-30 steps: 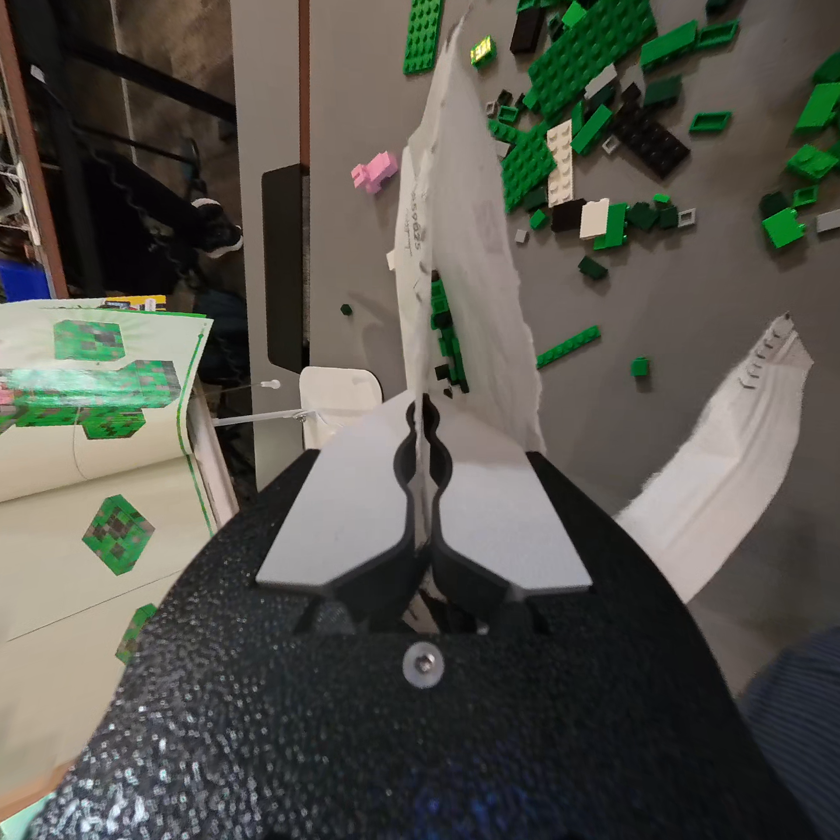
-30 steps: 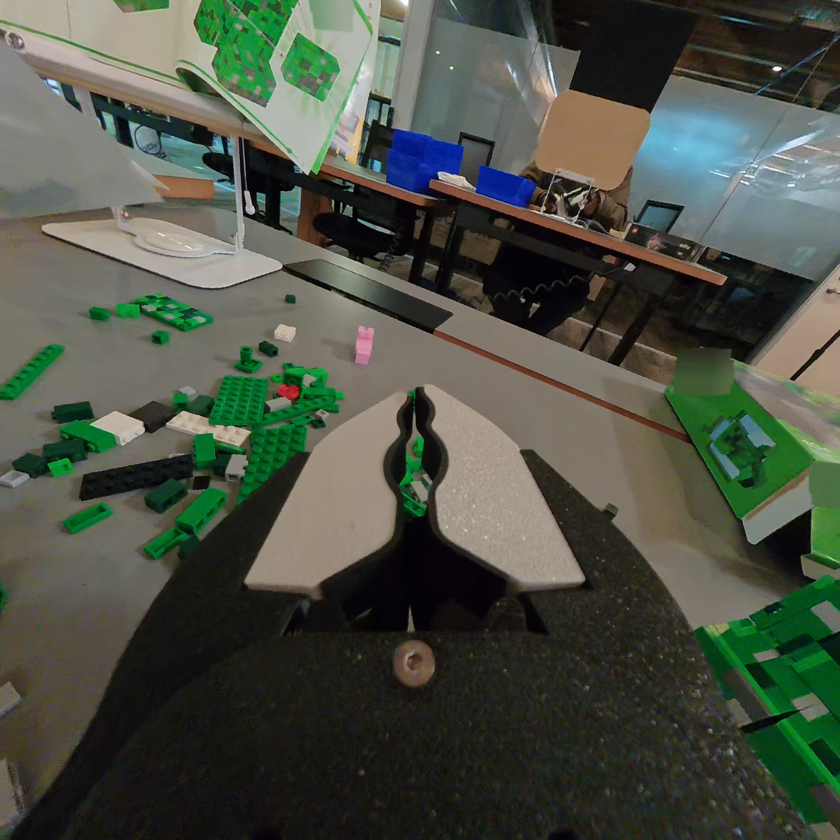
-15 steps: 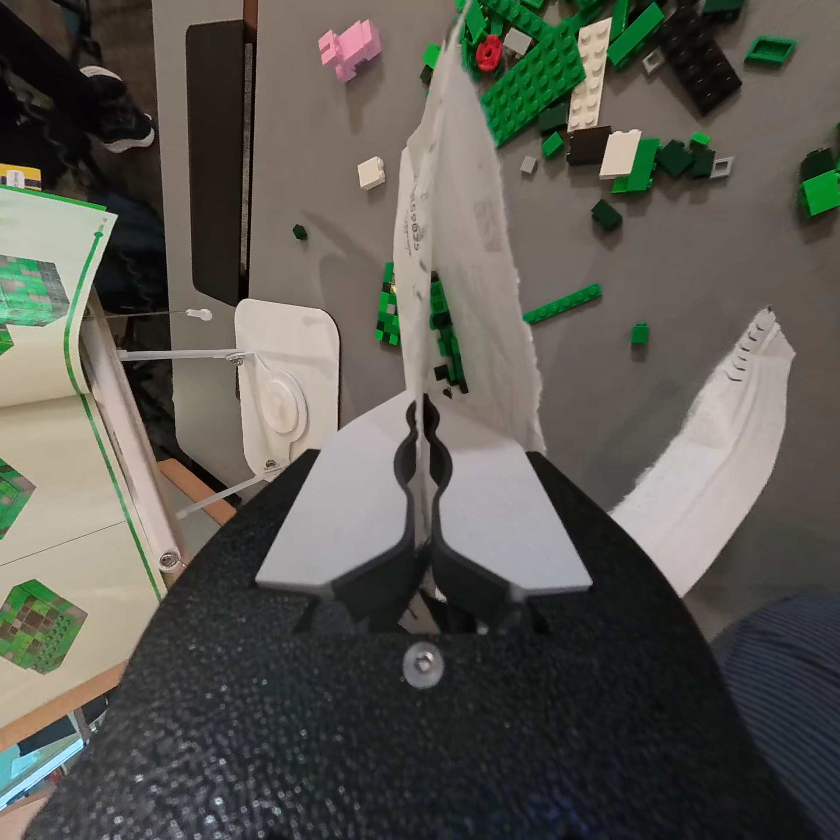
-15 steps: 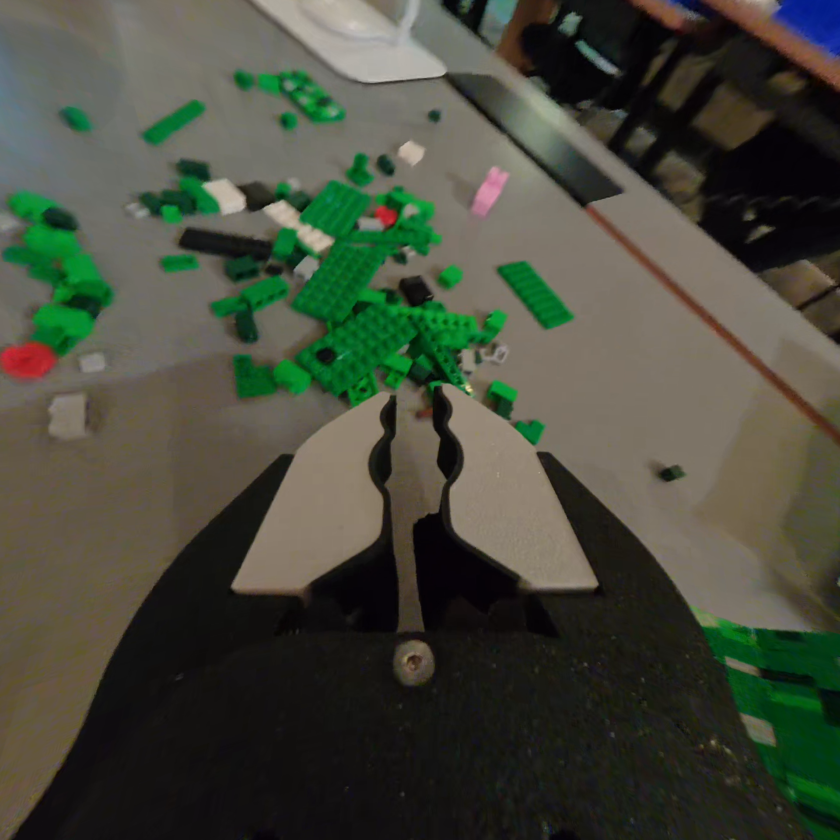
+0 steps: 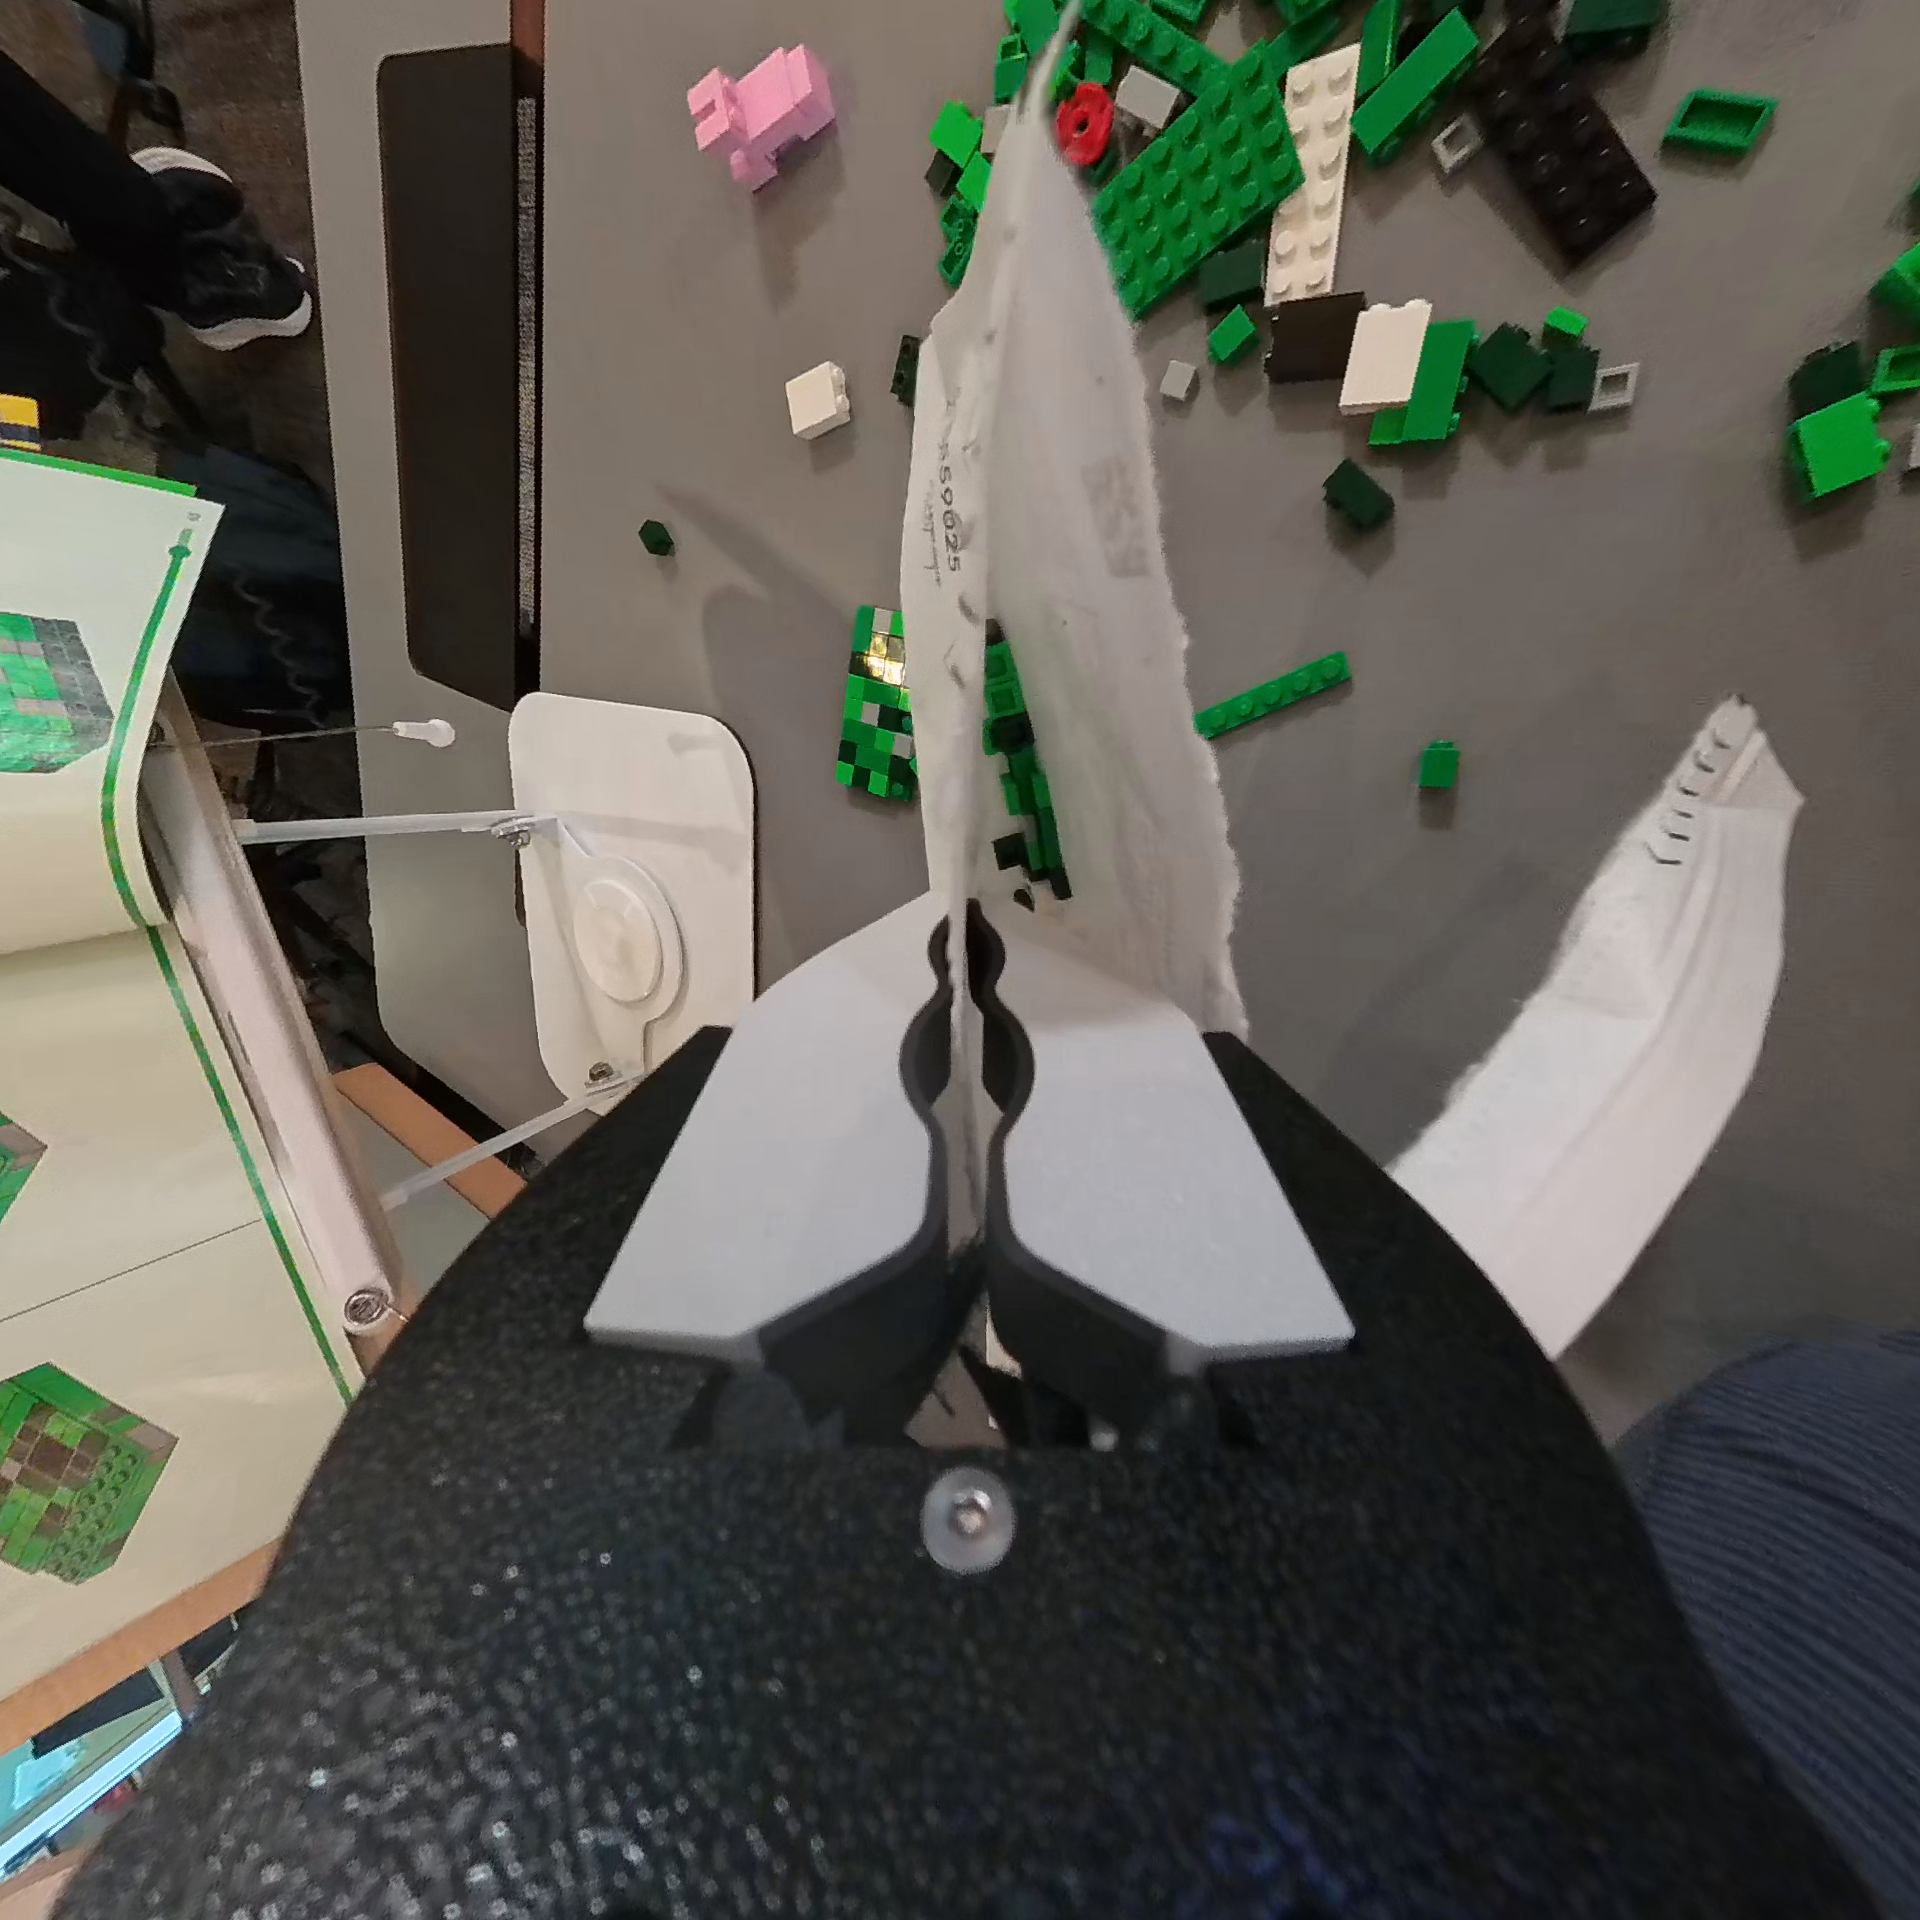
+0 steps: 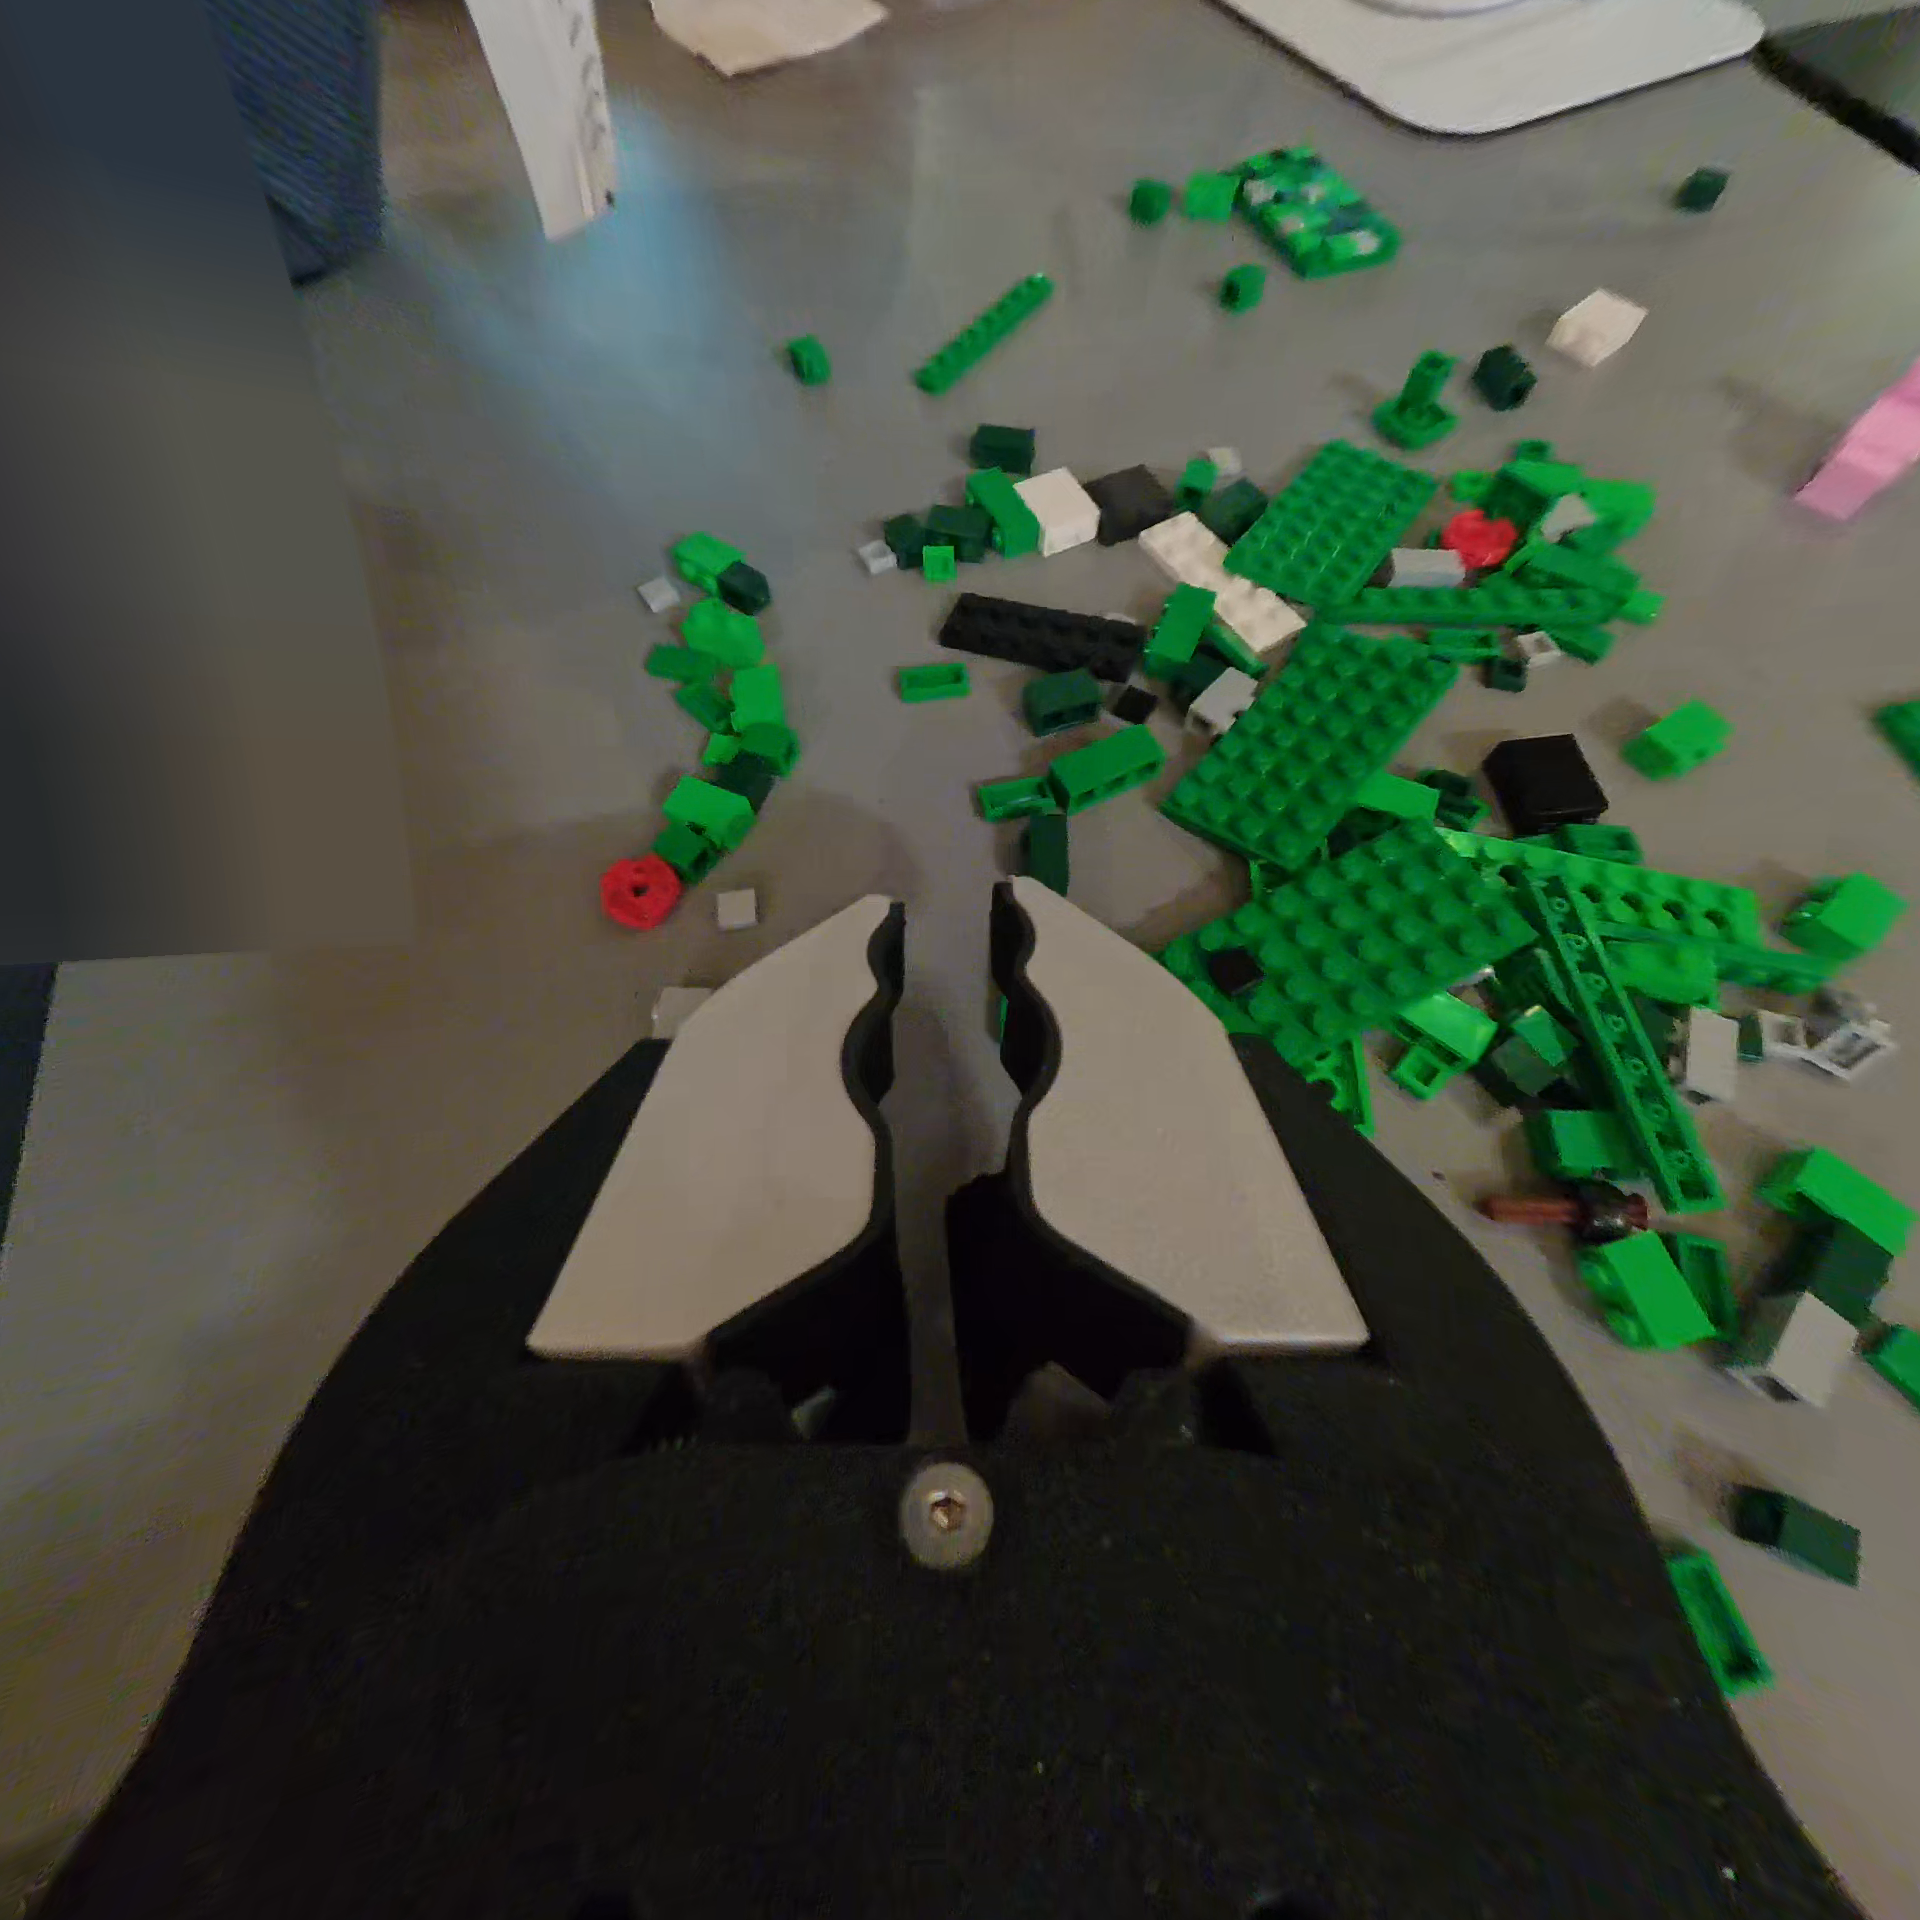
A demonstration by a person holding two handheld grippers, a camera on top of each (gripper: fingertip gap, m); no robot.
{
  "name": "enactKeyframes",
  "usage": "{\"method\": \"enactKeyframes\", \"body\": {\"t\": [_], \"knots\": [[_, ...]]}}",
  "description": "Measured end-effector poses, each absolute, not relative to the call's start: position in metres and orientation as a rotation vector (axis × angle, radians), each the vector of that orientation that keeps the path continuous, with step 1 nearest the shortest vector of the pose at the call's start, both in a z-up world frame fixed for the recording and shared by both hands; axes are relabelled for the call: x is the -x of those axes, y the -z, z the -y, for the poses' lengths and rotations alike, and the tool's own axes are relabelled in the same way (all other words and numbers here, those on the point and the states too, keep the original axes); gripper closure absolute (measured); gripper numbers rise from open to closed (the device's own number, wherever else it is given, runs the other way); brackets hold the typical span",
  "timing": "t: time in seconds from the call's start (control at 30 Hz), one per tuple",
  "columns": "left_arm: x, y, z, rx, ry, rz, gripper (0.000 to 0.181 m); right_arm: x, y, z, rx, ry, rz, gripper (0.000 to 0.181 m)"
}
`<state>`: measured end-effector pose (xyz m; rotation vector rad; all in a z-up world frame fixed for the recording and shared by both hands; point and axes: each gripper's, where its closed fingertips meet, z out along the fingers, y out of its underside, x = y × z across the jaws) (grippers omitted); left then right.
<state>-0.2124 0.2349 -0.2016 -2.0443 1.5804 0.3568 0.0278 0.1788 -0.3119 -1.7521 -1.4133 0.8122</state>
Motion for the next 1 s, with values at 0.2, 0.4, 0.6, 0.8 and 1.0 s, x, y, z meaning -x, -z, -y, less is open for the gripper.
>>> {"method": "enactKeyframes", "body": {"t": [0.2, 0.4, 0.6, 0.8, 1.0], "knots": [[0.211, 0.203, -0.235, 2.05, -0.356, -1.584, 0.181, 0.002, 0.316, -0.174, 1.792, -0.832, 1.44, 0.16], [0.203, 0.204, -0.233, 2.021, -0.355, -1.625, 0.181, 0.024, 0.328, -0.177, 1.864, -0.761, 1.477, 0.159], [0.196, 0.203, -0.229, 1.991, -0.347, -1.653, 0.181, 0.039, 0.332, -0.181, 1.91, -0.72, 1.471, 0.157], [0.193, 0.201, -0.225, 1.97, -0.331, -1.665, 0.181, 0.042, 0.334, -0.186, 1.953, -0.761, 1.445, 0.155], [0.191, 0.2, -0.222, 1.958, -0.315, -1.675, 0.181, 0.045, 0.335, -0.188, 1.947, -0.753, 1.469, 0.165]]}}
